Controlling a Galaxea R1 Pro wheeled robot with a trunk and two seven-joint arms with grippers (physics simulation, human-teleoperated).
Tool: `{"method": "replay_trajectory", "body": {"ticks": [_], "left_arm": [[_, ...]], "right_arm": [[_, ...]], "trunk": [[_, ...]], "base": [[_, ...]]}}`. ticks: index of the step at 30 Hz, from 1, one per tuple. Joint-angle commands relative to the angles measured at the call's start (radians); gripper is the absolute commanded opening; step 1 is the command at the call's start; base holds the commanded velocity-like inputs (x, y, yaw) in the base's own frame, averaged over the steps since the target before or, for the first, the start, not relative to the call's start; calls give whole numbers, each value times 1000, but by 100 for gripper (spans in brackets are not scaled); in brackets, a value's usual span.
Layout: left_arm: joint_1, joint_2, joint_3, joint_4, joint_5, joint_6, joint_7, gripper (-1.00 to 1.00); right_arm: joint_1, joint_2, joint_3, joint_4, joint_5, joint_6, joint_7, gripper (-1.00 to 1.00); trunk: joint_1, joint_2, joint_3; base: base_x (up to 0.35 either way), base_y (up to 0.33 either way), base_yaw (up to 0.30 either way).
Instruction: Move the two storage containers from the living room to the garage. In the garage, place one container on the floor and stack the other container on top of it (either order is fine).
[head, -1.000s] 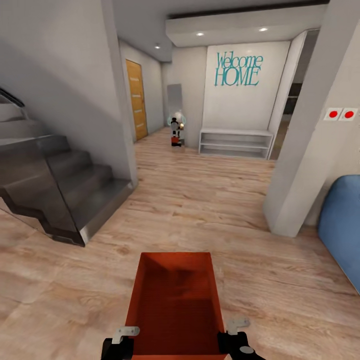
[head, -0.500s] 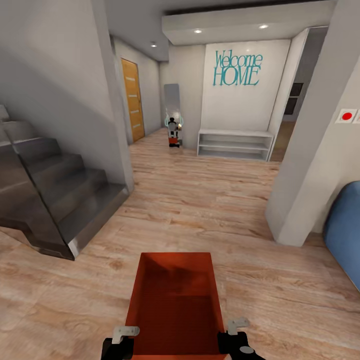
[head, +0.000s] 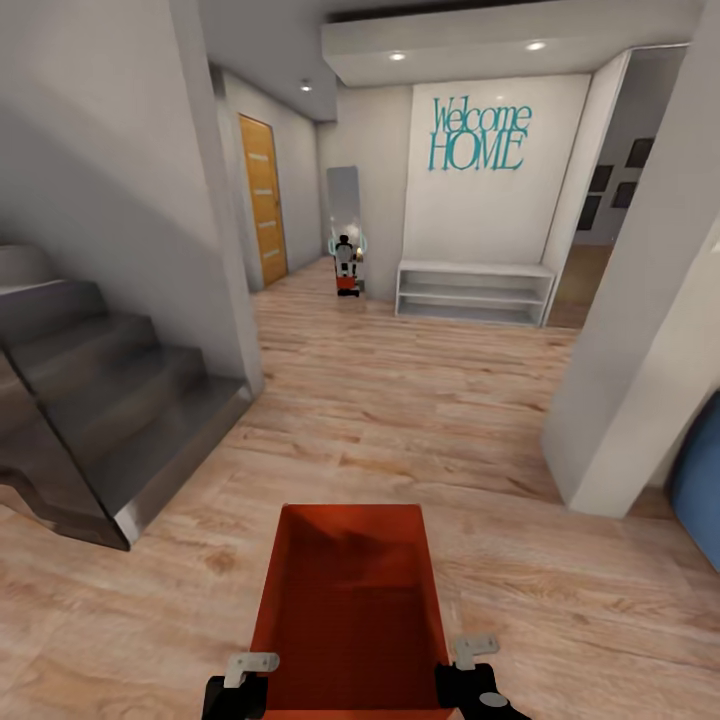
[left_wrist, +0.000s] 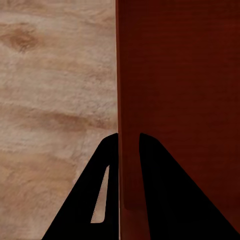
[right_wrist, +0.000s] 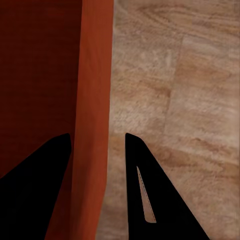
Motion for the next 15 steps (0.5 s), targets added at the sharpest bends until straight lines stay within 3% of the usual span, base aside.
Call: {"method": "replay_trajectory", "body": {"ticks": [1,15], "left_arm": [[-1,0,28,0,-12,-4,13,-100],[-1,0,28,0,-12,-4,13,-100]], "right_arm": [[-1,0,-1,1,-3,-3,-9,-100],[-1,0,-1,1,-3,-3,-9,-100]], "trunk": [[0,0,-1],[0,0,-1]], "base": [[347,0,0],[347,0,0]]}}
